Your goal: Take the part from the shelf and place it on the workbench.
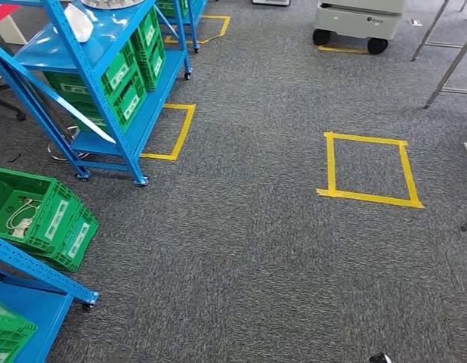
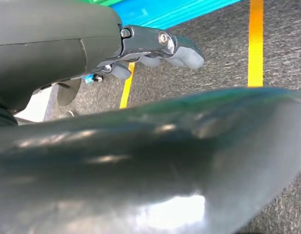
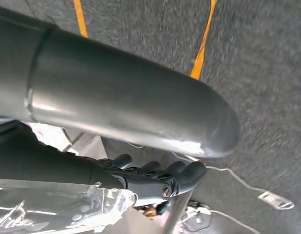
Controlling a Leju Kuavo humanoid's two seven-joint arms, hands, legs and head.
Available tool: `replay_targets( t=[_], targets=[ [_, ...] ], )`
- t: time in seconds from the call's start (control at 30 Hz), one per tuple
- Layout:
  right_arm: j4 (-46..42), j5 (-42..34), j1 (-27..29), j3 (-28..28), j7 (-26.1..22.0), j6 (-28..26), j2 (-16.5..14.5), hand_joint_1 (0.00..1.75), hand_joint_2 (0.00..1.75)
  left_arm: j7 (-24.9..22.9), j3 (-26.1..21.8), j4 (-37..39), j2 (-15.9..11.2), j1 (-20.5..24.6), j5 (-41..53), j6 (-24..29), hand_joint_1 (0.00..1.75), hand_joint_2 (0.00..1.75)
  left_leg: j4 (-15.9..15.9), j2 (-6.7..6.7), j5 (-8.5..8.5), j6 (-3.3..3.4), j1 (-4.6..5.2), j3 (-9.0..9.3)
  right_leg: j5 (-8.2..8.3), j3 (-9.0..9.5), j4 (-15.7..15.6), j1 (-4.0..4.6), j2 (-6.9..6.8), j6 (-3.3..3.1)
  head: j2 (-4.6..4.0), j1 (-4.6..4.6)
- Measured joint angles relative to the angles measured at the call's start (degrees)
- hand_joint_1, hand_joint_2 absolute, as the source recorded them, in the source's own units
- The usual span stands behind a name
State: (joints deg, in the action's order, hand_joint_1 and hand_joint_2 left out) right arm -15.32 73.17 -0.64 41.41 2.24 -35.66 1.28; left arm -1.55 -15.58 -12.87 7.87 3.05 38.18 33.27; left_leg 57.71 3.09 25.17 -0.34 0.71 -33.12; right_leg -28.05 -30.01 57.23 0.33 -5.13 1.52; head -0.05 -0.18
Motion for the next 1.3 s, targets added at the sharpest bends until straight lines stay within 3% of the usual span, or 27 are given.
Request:
replay_targets(
  t=[0.03, 0.1, 0.17, 0.23, 0.3, 0.33, 0.37, 0.4, 0.47, 0.53, 0.6, 0.67, 0.73, 0.8, 0.83, 0.87, 0.9, 0.97, 1.0, 1.03, 1.1, 1.13, 1.2, 1.27, 1.3],
  targets=[
    [0.3, 0.0, 0.0, 0.2, 0.1, 0.2, -0.2, 0.00, 0.00, 0.0, 0.0, 0.0, 0.0, 0.1, 0.0, 0.0, 0.00, 0.00, -1.0, 0.40, 0.02, 0.24, 0.16, 0.47, -0.16, 0.13, 0.0, 0.15, -0.53, 0.22, -0.01, 0.01],
    [0.7, -0.1, -0.2, 0.5, 0.0, 0.7, -0.6, 0.00, 0.00, 0.0, 0.0, 0.0, 0.0, -0.1, 0.0, 0.0, 0.00, 0.00, -1.4, -0.73, 0.00, 0.72, 0.09, 0.50, -0.48, 0.40, 0.0, 0.18, -1.37, 0.70, -0.01, 0.03],
    [0.8, -0.2, -0.3, 0.6, -0.1, 1.0, -0.8, 0.00, 0.00, 0.0, 0.0, 0.1, -0.1, -0.1, 0.0, 0.0, 0.00, 0.00, -1.6, -1.85, -0.17, 1.25, -0.27, 0.69, -1.91, -0.26, 1.8, -0.02, 0.51, 1.33, -0.01, 0.27],
    [1.1, -0.2, -0.2, 0.7, -0.3, 1.4, -1.0, 0.00, 0.00, -0.1, -0.1, 0.1, -0.1, 0.0, 0.1, -0.1, 0.00, 0.00, -1.7, -3.09, -0.27, 1.59, -0.52, 0.75, -5.29, -3.32, 8.5, -0.28, 3.68, 1.87, -0.01, 0.68],
    [1.4, -0.3, -0.1, 0.8, -0.4, 1.7, -1.1, 0.00, 0.00, -0.1, -0.1, 0.1, 0.0, 0.1, 0.2, -0.2, 0.00, 0.00, -1.7, -4.53, -0.30, 1.68, -0.55, 0.73, -7.87, -7.25, 16.0, -0.45, 4.80, 2.17, -0.01, 0.88],
    [1.5, -0.3, -0.1, 0.8, -0.5, 1.8, -1.2, 0.00, 0.00, -0.1, -0.1, 0.1, 0.0, 0.1, 0.3, -0.2, 0.00, 0.00, -1.7, -5.26, -0.31, 1.66, -0.58, 0.76, -7.63, -8.16, 17.2, -0.53, 4.91, 2.24, -0.01, 0.91],
    [1.6, -0.3, -0.1, 0.9, -0.6, 1.9, -1.3, 0.00, 0.00, -0.1, -0.1, 0.1, 0.0, 0.0, 0.3, -0.2, 0.00, 0.00, -1.7, -6.01, -0.32, 1.61, -0.65, 0.83, -6.20, -7.88, 16.0, -0.66, 5.01, 2.32, -0.01, 0.92],
    [1.6, -0.2, -0.1, 0.9, -0.6, 2.1, -1.3, 0.00, 0.00, -0.1, -0.1, 0.1, 0.0, 0.0, 0.3, -0.3, 0.00, 0.00, -1.7, -6.76, -0.33, 1.48, -0.76, 0.91, -3.99, -6.51, 12.7, -0.86, 5.35, 2.42, -0.01, 0.92],
    [1.8, -0.2, -0.2, 0.9, -0.7, 2.5, -1.5, 0.00, 0.00, -0.1, -0.1, 0.1, -0.1, 0.2, 0.5, -0.6, 0.00, 0.00, -1.4, -8.24, -0.31, 0.86, -0.90, 0.83, -0.64, -2.84, 4.6, -1.59, 8.30, 2.77, -0.01, 0.99],
    [2.0, -0.1, -0.3, 1.0, -0.8, 2.8, -1.8, 0.00, 0.00, -0.1, -0.1, 0.1, -0.1, 0.3, 0.6, -0.8, 0.00, 0.00, -1.2, -9.61, -0.57, -0.03, -0.97, 0.30, -0.01, -1.07, 1.1, -1.93, 10.61, 2.44, -0.01, 1.04],
    [2.2, -0.1, -0.4, 1.0, -0.9, 2.9, -2.0, 0.00, 0.00, -0.2, -0.1, 0.1, -0.2, 0.2, 0.6, -0.8, 0.00, 0.00, -1.3, -10.75, -1.00, -0.79, -1.18, -0.25, 0.08, -1.00, 1.1, -1.71, 9.74, 1.43, -0.01, 1.02],
    [2.2, -0.1, -0.4, 1.0, -1.0, 3.0, -2.1, 0.00, 0.00, -0.3, -0.1, 0.1, -0.2, 0.1, 0.6, -0.9, 0.00, 0.00, 0.2, -8.80, 0.06, -1.25, -1.13, -1.15, 0.33, -1.03, 1.0, -1.58, 8.29, 0.55, -0.01, 0.76],
    [2.2, 0.0, -0.3, 1.1, -1.1, 3.0, -2.2, 0.00, 0.00, -0.3, -0.1, 0.1, -0.2, 0.3, 0.6, -1.0, 0.00, 0.00, 6.0, -5.27, 3.52, -1.46, -0.92, -3.92, 0.43, -1.11, 0.9, -1.33, 6.58, -0.15, -0.01, 0.39],
    [2.3, 0.0, -0.2, 1.1, -1.1, 3.1, -2.2, 0.00, 0.00, -0.3, 0.0, 0.1, -0.1, 0.5, 0.7, -1.1, 0.00, 0.00, 13.7, -4.01, 6.88, -1.54, -0.92, -7.53, 0.39, -1.29, 0.9, -0.98, 4.77, -0.52, -0.01, 0.29],
    [2.3, 0.0, -0.2, 1.1, -1.2, 3.1, -2.2, 0.00, 0.00, -0.3, 0.0, 0.1, 0.0, 0.5, 0.7, -1.1, 0.00, 0.00, 15.8, -3.86, 7.30, -1.51, -0.91, -8.37, 0.38, -1.34, 0.9, -0.84, 3.93, -0.59, -0.01, 0.29],
    [2.3, -0.1, -0.2, 1.1, -1.2, 3.1, -2.2, 0.00, 0.00, -0.4, 0.0, 0.1, 0.0, 0.4, 0.7, -1.1, 0.00, 0.00, 15.5, -3.78, 6.60, -1.41, -0.89, -8.03, 0.37, -1.33, 0.9, -0.75, 3.18, -0.62, -0.01, 0.28],
    [2.3, -0.1, -0.3, 1.1, -1.3, 3.2, -2.2, 0.00, 0.00, -0.4, 0.0, 0.1, 0.0, 0.3, 0.8, -1.1, 0.00, 0.00, 13.0, -3.54, 5.00, -1.23, -0.81, -6.48, 0.35, -1.25, 0.9, -0.68, 2.48, -0.61, -0.01, 0.28],
    [2.3, -0.2, -0.4, 1.1, -1.5, 3.2, -2.2, 0.00, 0.00, -0.5, 0.0, 0.1, -0.1, 0.4, 0.9, -1.1, 0.00, 0.00, 4.8, -1.51, 1.67, -0.62, -0.37, -1.80, 0.21, -1.03, 1.0, -0.47, 1.17, -0.41, -0.01, 0.26],
    [2.4, -0.3, -0.4, 1.1, -1.6, 3.2, -2.3, 0.00, 0.00, -0.5, 0.0, 0.1, -0.1, 0.5, 0.9, -1.1, 0.00, 0.00, 1.6, -0.53, 0.79, -0.29, -0.15, -0.08, 0.10, -1.00, 1.0, -0.33, 0.60, -0.20, -0.01, 0.27],
    [2.4, -0.3, -0.4, 1.1, -1.7, 3.3, -2.3, 0.00, 0.00, -0.5, 0.0, 0.1, -0.1, 0.7, 1.0, -1.1, 0.00, 0.00, -0.2, 0.12, 0.50, 0.00, 0.06, 0.80, 0.01, -0.96, 1.0, -0.19, 0.04, 0.04, -0.01, 0.26],
    [2.4, -0.3, -0.6, 1.1, -1.7, 3.4, -2.3, 0.00, 0.00, -0.5, 0.0, 0.1, 0.0, 0.7, 1.0, -1.2, 0.00, 0.00, -1.0, -0.59, 0.43, 0.52, 0.15, 0.83, -0.04, -0.76, 0.9, -0.07, -1.05, 0.57, -0.01, 0.26],
    [2.4, -0.4, -0.8, 1.2, -1.7, 3.5, -2.3, 0.00, 0.00, -0.6, 0.0, 0.1, 0.0, 0.5, 1.0, -1.2, 0.00, 0.00, -1.2, -1.10, 0.28, 0.79, 0.03, 0.85, -0.28, -0.78, 1.2, -0.11, -1.00, 0.87, -0.01, 0.29],
    [2.4, -0.4, -1.0, 1.2, -1.7, 3.5, -2.3, 0.00, 0.00, -0.7, 0.0, 0.1, -0.1, 0.5, 1.0, -1.2, 0.00, 0.00, -1.5, -2.15, -0.01, 1.31, -0.38, 1.02, -2.19, -1.89, 4.3, -0.25, 1.15, 1.50, -0.01, 0.58],
    [2.4, -0.4, -0.8, 1.3, -1.7, 3.6, -2.3, 0.00, 0.00, -0.7, 0.0, 0.1, 0.0, 0.7, 1.0, -1.2, 0.00, 0.00, -1.5, -3.35, -0.14, 1.62, -0.57, 0.97, -5.64, -4.92, 11.1, -0.45, 3.92, 1.99, -0.01, 0.91],
    [2.5, -0.4, -0.7, 1.4, -1.7, 3.7, -2.3, 0.00, 0.00, -0.7, 0.0, 0.1, 0.1, 0.8, 1.0, -1.3, 0.00, 0.00, -1.5, -4.02, -0.17, 1.71, -0.57, 0.91, -6.96, -6.52, 14.4, -0.52, 4.49, 2.15, -0.01, 0.94]
  ],
)
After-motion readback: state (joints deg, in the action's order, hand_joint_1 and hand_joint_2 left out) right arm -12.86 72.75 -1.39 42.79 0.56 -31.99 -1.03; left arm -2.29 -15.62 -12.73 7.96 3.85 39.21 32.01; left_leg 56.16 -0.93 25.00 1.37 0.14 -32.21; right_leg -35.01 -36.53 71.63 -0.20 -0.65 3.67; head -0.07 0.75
